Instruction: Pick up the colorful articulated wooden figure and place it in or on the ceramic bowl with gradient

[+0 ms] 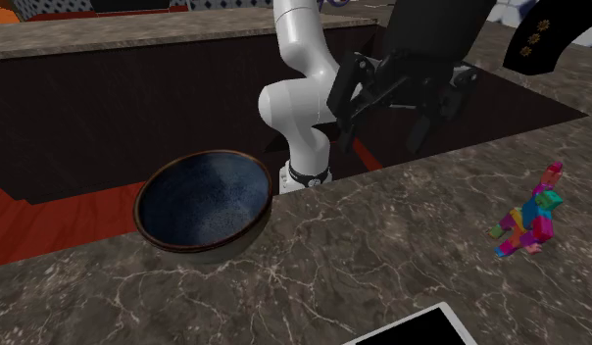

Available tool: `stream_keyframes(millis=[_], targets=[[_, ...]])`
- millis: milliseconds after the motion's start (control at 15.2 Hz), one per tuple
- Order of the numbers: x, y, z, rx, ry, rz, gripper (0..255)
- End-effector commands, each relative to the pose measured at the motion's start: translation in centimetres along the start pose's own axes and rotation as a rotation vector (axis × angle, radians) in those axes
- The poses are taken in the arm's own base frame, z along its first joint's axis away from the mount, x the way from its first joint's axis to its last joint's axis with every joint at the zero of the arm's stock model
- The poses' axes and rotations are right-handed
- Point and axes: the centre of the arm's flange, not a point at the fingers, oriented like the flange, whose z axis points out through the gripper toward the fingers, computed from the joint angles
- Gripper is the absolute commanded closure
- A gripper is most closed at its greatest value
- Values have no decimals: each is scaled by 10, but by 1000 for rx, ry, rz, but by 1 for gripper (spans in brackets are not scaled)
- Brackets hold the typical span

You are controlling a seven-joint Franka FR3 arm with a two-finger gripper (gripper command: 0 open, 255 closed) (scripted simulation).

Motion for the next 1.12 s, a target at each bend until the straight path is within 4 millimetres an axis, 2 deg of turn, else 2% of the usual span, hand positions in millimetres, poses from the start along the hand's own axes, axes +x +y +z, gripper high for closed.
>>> stream_keyframes(millis=[0, 528, 1056], targets=[[0, 0, 0, 0, 0, 0, 0], [19, -93, 10, 67, -24, 239, 0], [59, -179, 15, 133, -48, 478, 0]])
